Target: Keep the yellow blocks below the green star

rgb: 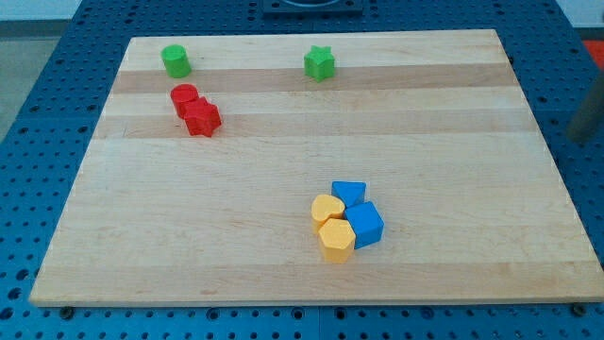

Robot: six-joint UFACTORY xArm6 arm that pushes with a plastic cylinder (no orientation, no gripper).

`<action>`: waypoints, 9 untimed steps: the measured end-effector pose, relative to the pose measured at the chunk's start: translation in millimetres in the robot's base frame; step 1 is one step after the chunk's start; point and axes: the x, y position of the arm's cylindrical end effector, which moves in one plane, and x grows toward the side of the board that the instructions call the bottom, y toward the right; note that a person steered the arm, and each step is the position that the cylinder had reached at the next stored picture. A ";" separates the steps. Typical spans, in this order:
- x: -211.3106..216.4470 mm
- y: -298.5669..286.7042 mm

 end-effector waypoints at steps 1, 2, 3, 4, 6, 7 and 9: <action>96.4 -12.3; 163.8 -79.9; 163.8 -99.8; 163.8 -146.7; 143.9 -307.6; 93.7 -377.1; 64.7 -414.7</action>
